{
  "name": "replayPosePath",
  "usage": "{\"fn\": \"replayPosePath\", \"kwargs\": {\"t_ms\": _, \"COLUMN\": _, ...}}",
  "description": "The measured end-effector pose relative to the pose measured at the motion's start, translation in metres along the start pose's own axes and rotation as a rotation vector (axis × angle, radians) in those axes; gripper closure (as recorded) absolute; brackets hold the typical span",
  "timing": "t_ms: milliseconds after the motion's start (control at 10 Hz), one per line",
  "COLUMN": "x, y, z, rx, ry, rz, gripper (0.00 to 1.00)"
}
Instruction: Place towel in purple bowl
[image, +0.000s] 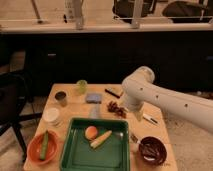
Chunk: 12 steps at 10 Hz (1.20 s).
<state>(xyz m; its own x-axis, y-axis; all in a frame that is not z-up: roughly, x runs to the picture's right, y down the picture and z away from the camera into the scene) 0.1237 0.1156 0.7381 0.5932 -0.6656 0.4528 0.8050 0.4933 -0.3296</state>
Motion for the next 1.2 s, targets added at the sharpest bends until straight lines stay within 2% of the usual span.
{"fn": "replayPosePath", "kwargs": {"t_ms": 300, "x": -0.001, "y": -0.042, "z": 0.013, "rx": 0.001, "ry": -0.042, "rz": -0.22, "gripper": 0.2}}
{"fn": "replayPosePath", "kwargs": {"t_ms": 500, "x": -0.008, "y": -0.053, "z": 0.024, "rx": 0.005, "ry": -0.063, "rz": -0.325, "gripper": 0.2}}
{"fn": "replayPosePath", "kwargs": {"t_ms": 600, "x": -0.018, "y": -0.065, "z": 0.032, "rx": 0.065, "ry": -0.074, "rz": -0.396, "gripper": 0.2}}
{"fn": "replayPosePath", "kwargs": {"t_ms": 700, "x": -0.022, "y": -0.071, "z": 0.038, "rx": 0.126, "ry": -0.073, "rz": -0.438, "gripper": 0.2}}
{"fn": "replayPosePath", "kwargs": {"t_ms": 900, "x": -0.031, "y": -0.083, "z": 0.047, "rx": 0.199, "ry": -0.086, "rz": -0.456, "gripper": 0.2}}
{"fn": "replayPosePath", "kwargs": {"t_ms": 1200, "x": -0.031, "y": -0.083, "z": 0.047, "rx": 0.2, "ry": -0.084, "rz": -0.451, "gripper": 0.2}}
